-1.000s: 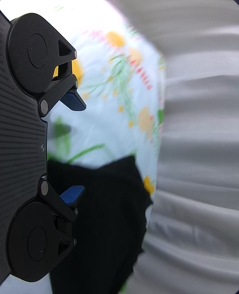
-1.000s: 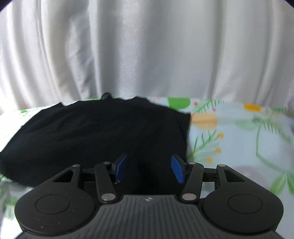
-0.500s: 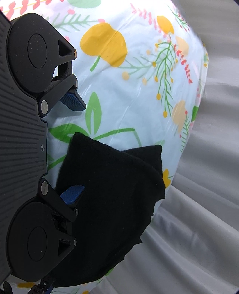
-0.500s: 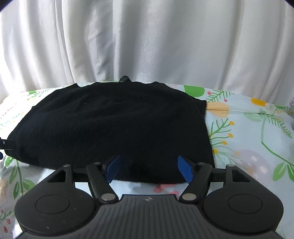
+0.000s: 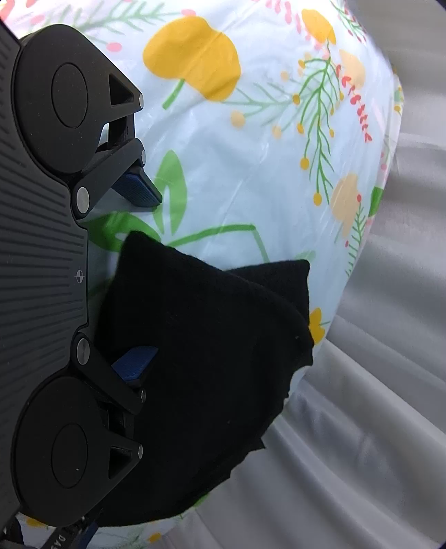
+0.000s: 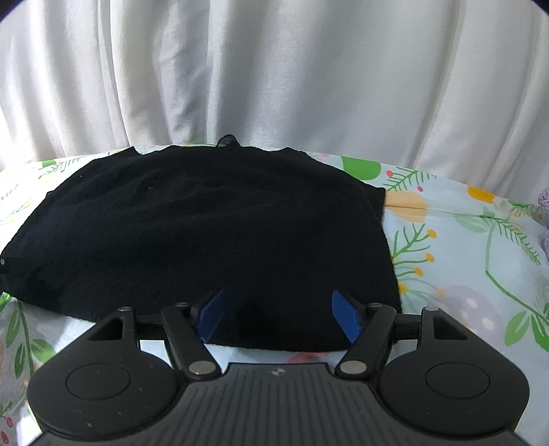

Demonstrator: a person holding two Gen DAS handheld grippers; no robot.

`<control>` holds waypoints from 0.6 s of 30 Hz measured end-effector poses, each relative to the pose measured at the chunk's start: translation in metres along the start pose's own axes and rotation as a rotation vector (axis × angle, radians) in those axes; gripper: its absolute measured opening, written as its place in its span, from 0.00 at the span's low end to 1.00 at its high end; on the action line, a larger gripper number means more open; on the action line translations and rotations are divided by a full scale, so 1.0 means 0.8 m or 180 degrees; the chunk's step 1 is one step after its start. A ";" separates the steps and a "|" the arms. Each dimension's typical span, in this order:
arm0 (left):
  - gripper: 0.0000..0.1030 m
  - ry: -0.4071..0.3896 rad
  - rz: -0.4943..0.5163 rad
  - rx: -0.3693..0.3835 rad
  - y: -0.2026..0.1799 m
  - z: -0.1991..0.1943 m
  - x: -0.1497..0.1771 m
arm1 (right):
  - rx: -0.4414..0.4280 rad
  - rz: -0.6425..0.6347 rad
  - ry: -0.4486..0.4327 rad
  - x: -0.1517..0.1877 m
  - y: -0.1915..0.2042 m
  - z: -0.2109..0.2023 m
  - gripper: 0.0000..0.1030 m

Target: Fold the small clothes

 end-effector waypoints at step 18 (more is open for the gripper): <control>0.80 -0.0070 -0.0658 0.0639 0.019 0.013 -0.027 | -0.0535 -0.0365 -0.0322 -0.014 0.082 -0.003 0.67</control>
Point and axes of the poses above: each gripper's, at about its wrist camera, not at the fingertips, and z roughly the way its jaws point, y to its left, x to its underside, the point moved 9 cm from there along z, roughly the way its jaws point, and after that the axes turned 4 degrees about z, right-handed, at the moved point
